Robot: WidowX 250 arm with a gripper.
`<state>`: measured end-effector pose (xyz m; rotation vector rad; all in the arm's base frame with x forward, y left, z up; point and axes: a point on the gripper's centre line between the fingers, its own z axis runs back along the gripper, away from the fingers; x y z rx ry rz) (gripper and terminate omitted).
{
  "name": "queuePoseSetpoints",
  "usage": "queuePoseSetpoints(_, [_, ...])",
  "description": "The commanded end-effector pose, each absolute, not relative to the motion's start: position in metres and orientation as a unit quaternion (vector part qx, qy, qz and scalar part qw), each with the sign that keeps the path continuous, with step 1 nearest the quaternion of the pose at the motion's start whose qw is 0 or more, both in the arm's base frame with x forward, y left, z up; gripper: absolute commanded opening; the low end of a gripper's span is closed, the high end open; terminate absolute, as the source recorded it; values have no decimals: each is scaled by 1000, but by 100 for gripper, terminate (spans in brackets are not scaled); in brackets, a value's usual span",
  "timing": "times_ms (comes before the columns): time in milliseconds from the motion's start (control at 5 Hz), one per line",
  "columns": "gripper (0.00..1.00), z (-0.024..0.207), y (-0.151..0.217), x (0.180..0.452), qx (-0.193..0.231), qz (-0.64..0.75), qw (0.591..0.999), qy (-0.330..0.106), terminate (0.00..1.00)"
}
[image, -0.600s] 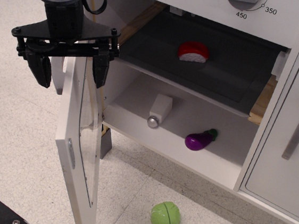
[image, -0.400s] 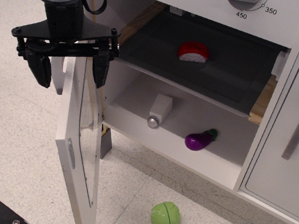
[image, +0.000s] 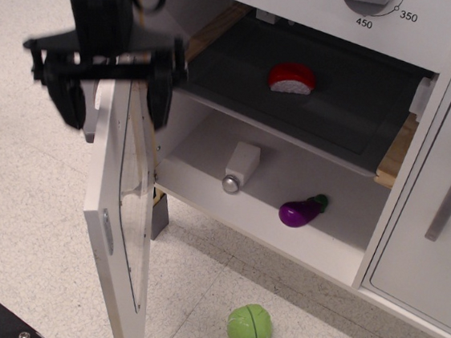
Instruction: Close oven
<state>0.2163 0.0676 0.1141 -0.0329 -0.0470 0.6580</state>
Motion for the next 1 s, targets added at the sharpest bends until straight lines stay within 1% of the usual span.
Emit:
queuePoseSetpoints(0, [100,164,85,203,-45,236,970,-27,0])
queuePoseSetpoints(200, [100,158,96,183,-5,140,989,-42,0])
queuePoseSetpoints(400, [100,124,108,168,32,106,992,-66,0])
queuePoseSetpoints(600, [100,92,115,161,47,88,993,-67,0])
queuePoseSetpoints(800, [100,69,106,167,48,100,991,-77,0])
